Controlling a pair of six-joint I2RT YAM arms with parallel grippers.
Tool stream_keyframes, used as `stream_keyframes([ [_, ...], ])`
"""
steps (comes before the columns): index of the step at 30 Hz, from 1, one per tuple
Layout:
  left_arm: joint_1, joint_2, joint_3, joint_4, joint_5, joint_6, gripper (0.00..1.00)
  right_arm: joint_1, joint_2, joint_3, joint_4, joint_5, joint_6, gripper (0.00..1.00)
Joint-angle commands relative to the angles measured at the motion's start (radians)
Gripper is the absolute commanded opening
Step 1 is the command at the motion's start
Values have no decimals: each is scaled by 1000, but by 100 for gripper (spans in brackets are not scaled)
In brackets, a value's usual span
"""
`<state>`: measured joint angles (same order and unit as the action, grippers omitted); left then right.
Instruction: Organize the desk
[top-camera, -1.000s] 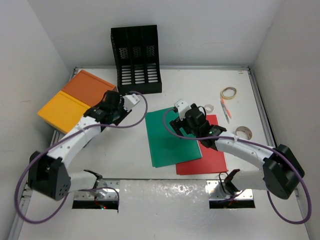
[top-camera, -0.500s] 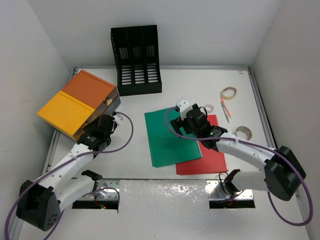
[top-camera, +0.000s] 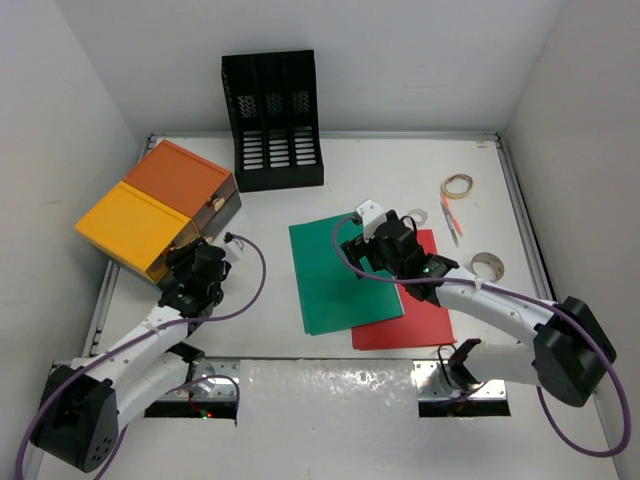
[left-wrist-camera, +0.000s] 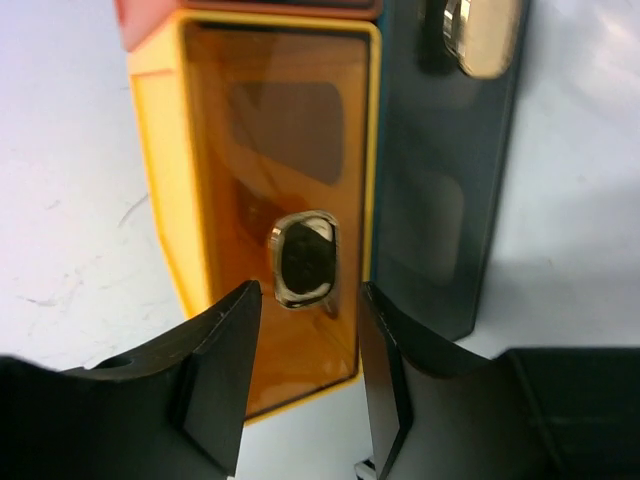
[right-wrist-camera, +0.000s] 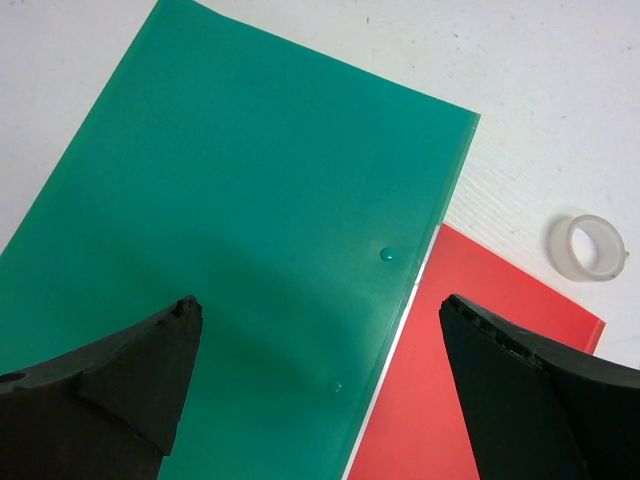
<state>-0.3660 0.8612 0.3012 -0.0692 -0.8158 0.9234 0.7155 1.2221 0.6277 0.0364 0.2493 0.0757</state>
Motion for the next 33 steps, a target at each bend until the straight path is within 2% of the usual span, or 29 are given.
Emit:
stream_keyframes([
  [1,-5,-4,-14,144,-25,46,42,-4,-24,18,34,-19,18,99],
  [13,-4,94,-74,345,-25,124,48,-4,-3,32,26,-34,7,99],
  [15,-4,117,-85,399,-34,147,56,-4,-1,35,25,-41,6,99],
  [19,-4,144,-88,443,-48,164,56,-4,2,38,25,-45,6,99],
  [22,-4,153,-96,473,-49,180,52,-2,2,36,28,-48,6,99],
  [25,-4,162,-102,486,-40,187,40,-4,4,38,28,-51,6,99],
  [27,-4,165,-105,497,-37,189,37,-4,2,40,25,-51,6,99],
  [33,-4,168,-112,514,-32,209,7,-4,-3,40,19,-42,4,99],
])
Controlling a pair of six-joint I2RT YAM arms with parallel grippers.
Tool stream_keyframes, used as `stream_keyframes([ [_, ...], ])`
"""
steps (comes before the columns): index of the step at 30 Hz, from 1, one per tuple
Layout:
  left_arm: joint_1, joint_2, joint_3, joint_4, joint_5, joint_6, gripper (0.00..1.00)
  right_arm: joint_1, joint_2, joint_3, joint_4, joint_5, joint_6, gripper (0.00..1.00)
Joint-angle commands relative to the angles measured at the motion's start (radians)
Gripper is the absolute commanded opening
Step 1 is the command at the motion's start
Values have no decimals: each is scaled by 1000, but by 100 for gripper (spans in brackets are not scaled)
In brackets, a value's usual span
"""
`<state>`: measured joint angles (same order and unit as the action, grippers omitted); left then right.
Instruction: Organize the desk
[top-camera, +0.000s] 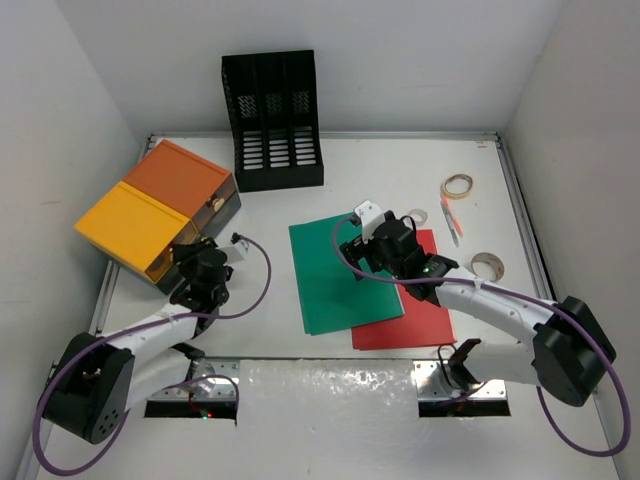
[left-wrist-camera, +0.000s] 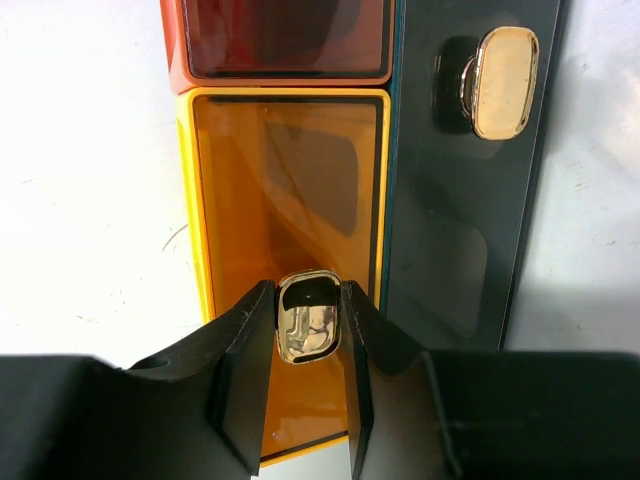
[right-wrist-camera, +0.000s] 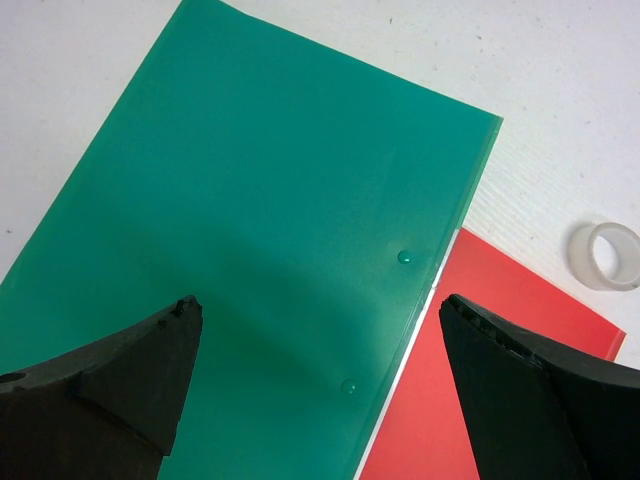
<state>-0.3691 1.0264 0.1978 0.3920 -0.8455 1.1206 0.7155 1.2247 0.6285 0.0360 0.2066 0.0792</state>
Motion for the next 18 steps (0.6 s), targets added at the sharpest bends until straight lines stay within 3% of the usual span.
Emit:
stream_keyframes([
  [1,-1,4,-9,54,-3,13,4,-4,-5,39,21,1,1,99],
  [2,-1,6,-8,54,-4,12,0,-4,-5,40,21,2,1,99],
  [8,-2,-28,46,-62,43,-67,0,-2,-7,40,15,5,2,99],
  [18,-62,-132,173,-425,114,-205,0,-4,-17,57,-10,-3,-4,99],
])
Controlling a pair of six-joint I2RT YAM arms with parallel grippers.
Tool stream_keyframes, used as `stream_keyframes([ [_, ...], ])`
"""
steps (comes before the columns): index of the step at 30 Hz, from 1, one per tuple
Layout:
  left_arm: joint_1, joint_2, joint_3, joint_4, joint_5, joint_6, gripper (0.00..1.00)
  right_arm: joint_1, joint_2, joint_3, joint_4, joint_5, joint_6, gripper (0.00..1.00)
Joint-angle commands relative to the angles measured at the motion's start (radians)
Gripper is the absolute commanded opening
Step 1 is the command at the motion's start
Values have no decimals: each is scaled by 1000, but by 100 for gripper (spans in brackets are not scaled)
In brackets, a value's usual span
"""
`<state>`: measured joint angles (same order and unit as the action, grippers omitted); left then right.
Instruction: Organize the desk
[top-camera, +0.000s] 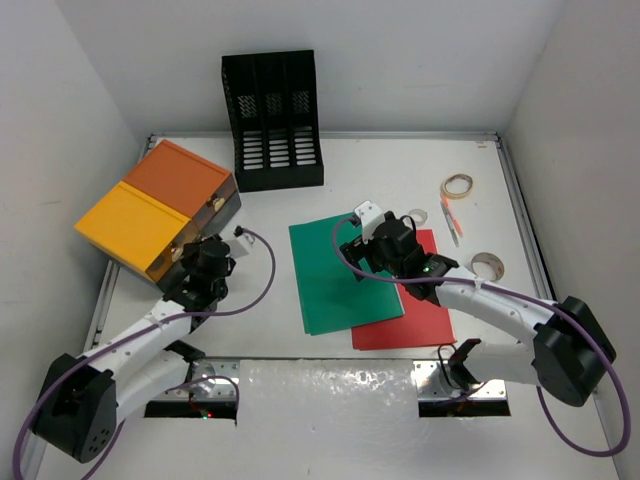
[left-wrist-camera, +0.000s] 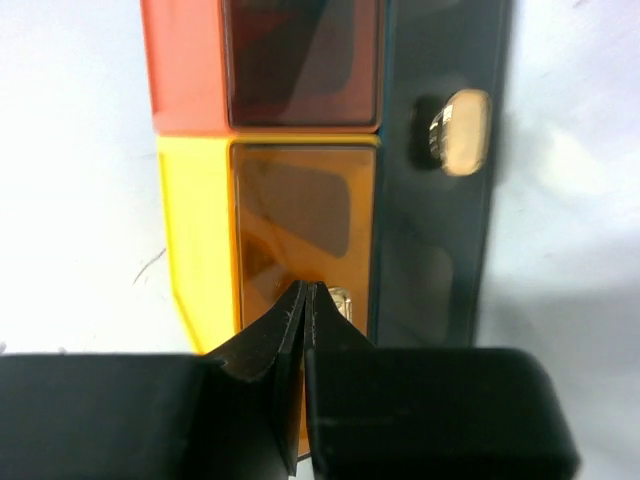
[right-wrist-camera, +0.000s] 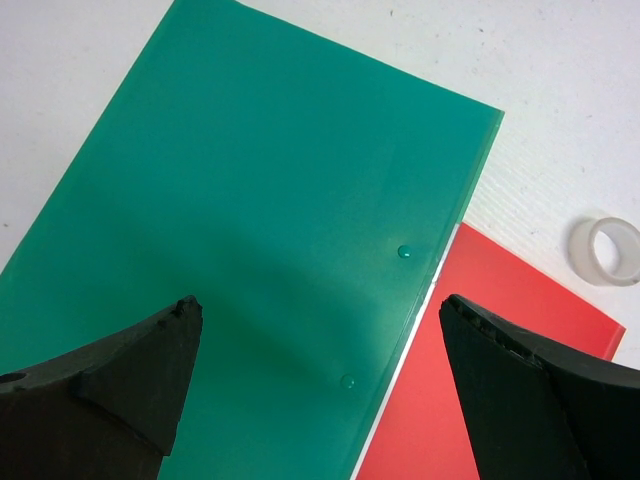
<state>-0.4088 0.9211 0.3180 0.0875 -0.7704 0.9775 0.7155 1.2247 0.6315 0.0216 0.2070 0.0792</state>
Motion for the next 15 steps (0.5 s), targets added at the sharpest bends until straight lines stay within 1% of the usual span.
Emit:
stream_keyframes([
  [1,-31,-33,73,-152,71,-92,0,-4,-19,54,0,-3,-4,99],
  [3,-50,-39,93,-251,138,-124,0,-4,-30,51,0,-3,-6,99],
  [6,-59,-48,107,-304,174,-135,0,-4,-44,39,5,0,-4,99],
  [8,-59,-47,113,-302,158,-143,0,-4,-48,34,5,3,-6,99],
  [10,-59,-44,140,-301,97,-171,1,-4,-48,34,6,3,-4,99],
  [11,-59,-39,150,-290,64,-175,9,-4,-48,34,5,3,-2,99],
  [12,-59,-25,159,-282,-7,-172,28,-4,-47,34,6,2,-4,99],
  [13,-59,-18,159,-275,-38,-162,33,-4,-47,34,6,0,-2,99],
  [14,-59,-11,148,-241,-65,-148,37,-4,-48,34,6,2,-2,99],
  [15,-59,2,116,-217,-107,-110,50,-4,-47,33,6,0,-4,99],
])
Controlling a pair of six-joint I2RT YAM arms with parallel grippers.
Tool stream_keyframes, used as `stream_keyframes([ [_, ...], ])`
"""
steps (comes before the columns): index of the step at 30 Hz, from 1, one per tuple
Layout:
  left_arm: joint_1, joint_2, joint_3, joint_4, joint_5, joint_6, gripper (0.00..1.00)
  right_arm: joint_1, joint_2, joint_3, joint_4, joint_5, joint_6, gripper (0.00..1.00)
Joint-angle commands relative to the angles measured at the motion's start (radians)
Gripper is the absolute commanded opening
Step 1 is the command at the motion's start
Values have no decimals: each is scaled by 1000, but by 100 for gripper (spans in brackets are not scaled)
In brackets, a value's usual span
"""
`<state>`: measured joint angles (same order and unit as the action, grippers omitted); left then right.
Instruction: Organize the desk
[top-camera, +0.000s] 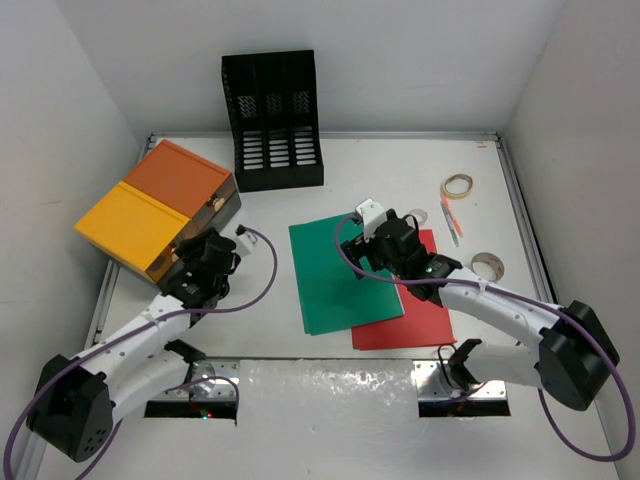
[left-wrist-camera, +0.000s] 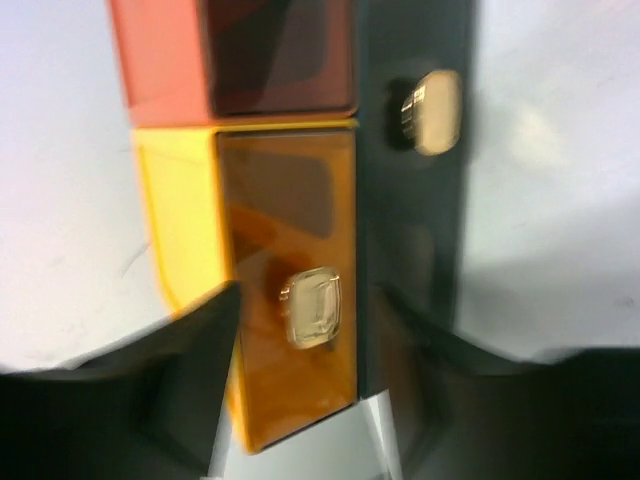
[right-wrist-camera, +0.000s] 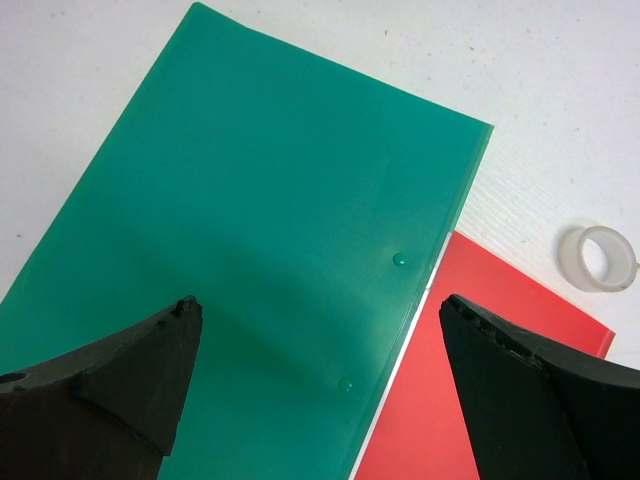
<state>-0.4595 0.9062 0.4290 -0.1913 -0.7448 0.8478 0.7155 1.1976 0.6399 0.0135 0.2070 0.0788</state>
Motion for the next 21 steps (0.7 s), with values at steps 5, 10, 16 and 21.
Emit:
stream_keyframes([
  [5,-8,48,-88,214,-192,108,74,-4,-26,18,14,0,-5,99],
  [10,-8,43,-125,257,-183,115,68,-4,-29,17,16,5,-8,99],
  [16,-8,31,-161,332,-186,161,64,-4,-23,10,23,6,-8,99],
  [21,-8,59,-180,398,-194,206,54,-2,-15,7,26,11,-11,99],
])
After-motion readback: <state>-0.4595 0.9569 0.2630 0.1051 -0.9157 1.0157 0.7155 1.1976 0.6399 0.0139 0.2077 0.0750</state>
